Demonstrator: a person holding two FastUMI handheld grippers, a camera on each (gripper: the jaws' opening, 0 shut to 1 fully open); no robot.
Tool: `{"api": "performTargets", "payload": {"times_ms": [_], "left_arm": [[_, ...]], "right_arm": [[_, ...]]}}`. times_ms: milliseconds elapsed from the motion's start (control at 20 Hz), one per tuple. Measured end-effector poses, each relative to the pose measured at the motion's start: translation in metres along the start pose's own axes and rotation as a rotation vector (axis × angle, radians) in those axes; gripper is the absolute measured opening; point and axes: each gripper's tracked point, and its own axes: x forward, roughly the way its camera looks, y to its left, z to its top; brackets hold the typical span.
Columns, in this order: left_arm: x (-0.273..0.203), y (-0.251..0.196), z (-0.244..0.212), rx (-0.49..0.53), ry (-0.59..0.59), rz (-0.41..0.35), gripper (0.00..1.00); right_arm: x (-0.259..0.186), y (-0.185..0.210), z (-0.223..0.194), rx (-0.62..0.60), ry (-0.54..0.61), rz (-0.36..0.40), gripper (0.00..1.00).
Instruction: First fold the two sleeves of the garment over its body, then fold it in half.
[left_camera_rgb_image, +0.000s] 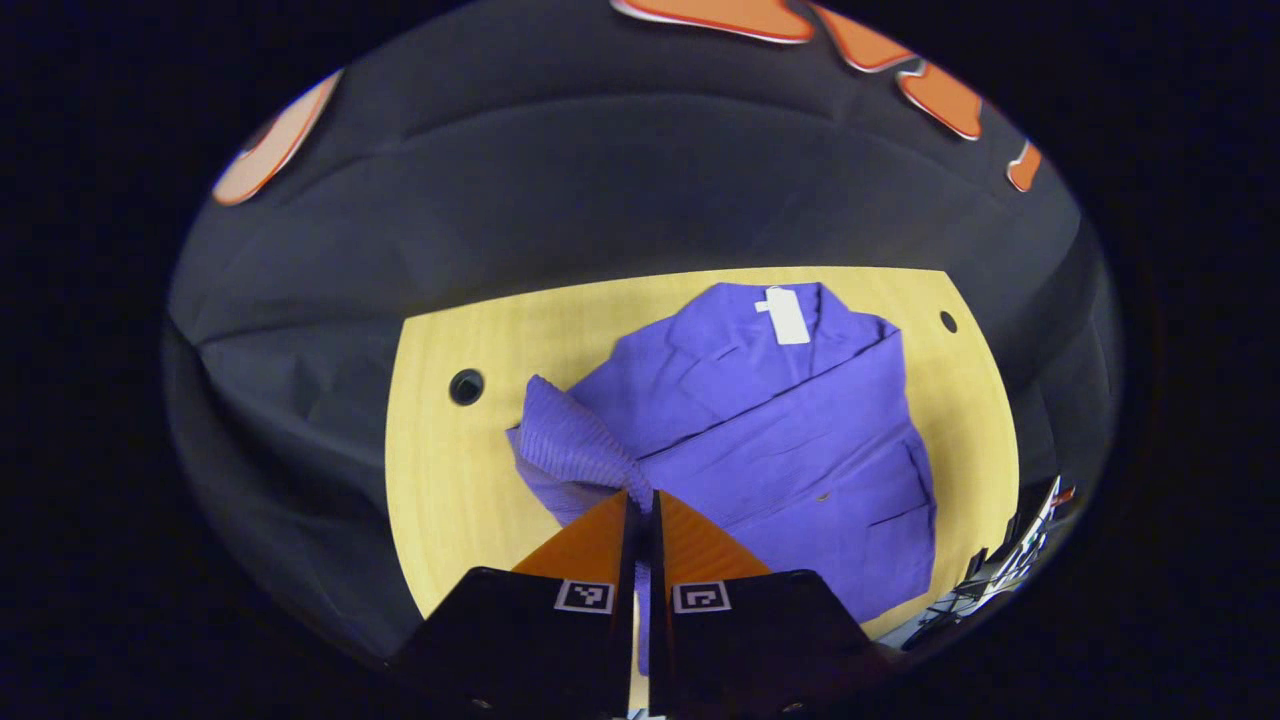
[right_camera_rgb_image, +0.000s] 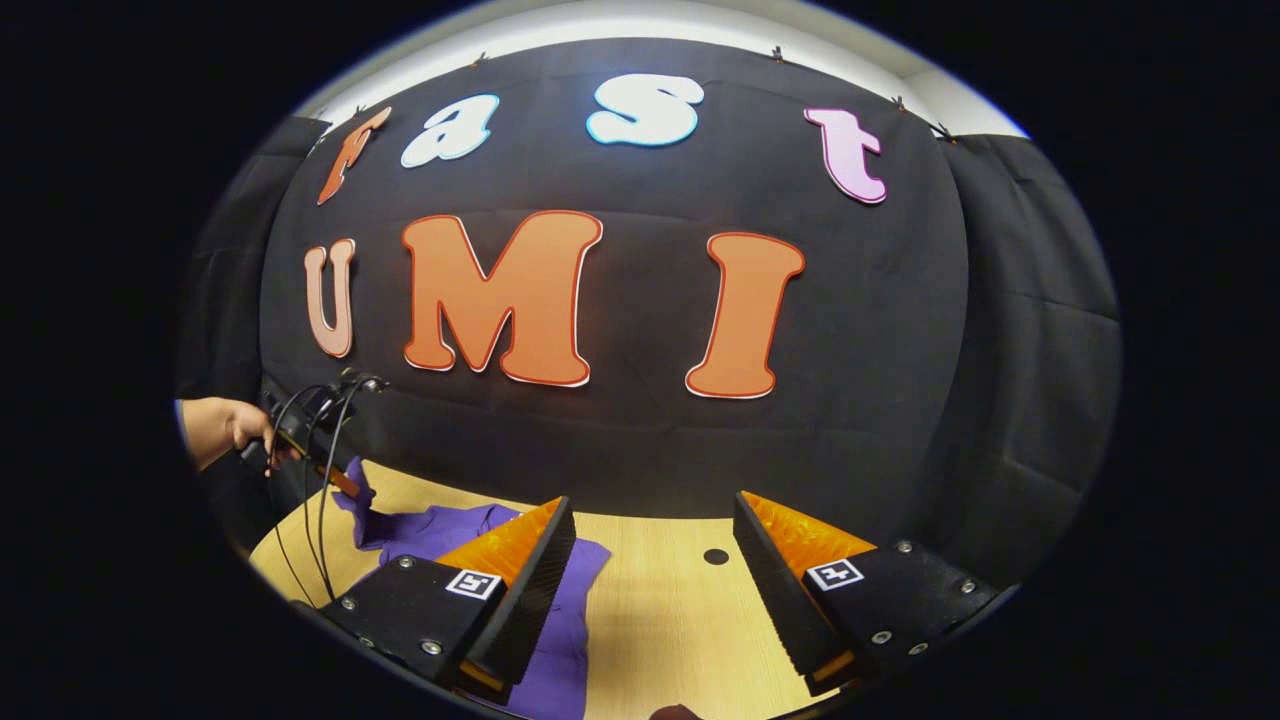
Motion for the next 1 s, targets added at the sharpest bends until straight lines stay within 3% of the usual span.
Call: {"api": "performTargets", "payload": {"times_ms": [350,650,1000], "left_arm": [[0.018,-0.127,0.057,0.172,0.004,-0.060,0.07],[0.044,-0.226,0.072,0.273,0.033,-0.123,0.07],[0.085,-0.300,0.071,0.331,0.078,-0.159,0.08]], "right_arm": [[-0.006,-0.037,-0.018,0.039,0.007,-0.034,0.95],[-0.009,-0.071,-0.036,0.072,0.033,-0.069,0.95],[-0.009,-0.091,-0.054,0.091,0.066,-0.091,0.95]]}}
